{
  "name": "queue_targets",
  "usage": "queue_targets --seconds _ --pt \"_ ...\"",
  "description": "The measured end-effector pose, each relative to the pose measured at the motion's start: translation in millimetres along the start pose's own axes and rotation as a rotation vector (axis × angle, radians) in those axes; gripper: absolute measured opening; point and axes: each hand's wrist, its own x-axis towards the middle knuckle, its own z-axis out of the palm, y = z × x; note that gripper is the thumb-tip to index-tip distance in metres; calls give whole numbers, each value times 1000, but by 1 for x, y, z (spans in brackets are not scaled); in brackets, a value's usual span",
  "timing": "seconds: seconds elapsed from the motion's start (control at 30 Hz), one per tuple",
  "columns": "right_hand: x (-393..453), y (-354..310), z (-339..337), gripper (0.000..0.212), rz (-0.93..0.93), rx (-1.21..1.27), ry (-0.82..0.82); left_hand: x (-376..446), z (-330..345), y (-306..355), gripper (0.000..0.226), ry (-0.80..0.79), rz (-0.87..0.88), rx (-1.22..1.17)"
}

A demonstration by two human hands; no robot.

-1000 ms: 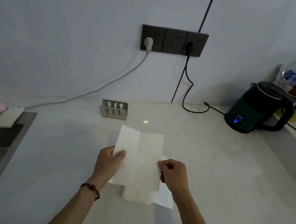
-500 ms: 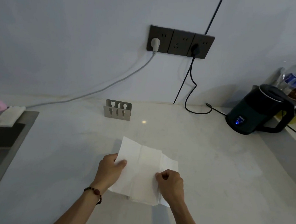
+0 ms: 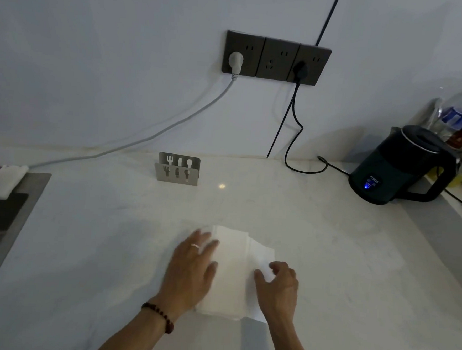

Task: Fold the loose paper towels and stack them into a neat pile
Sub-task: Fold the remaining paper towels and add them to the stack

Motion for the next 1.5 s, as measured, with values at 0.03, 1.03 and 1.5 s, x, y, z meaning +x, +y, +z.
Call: queue_targets --seconds 0.03,1.03,1.5 --pt "0 5 -2 46 19 -36 13 0 5 7 45 -57 119 48" --pt "-6 -23 -20 21 -27 491 -313 19 -5 34 45 -162 -475 -520" --pt "-4 3 6 53 -458 -223 -354 8 -2 2 11 21 -614 -419"
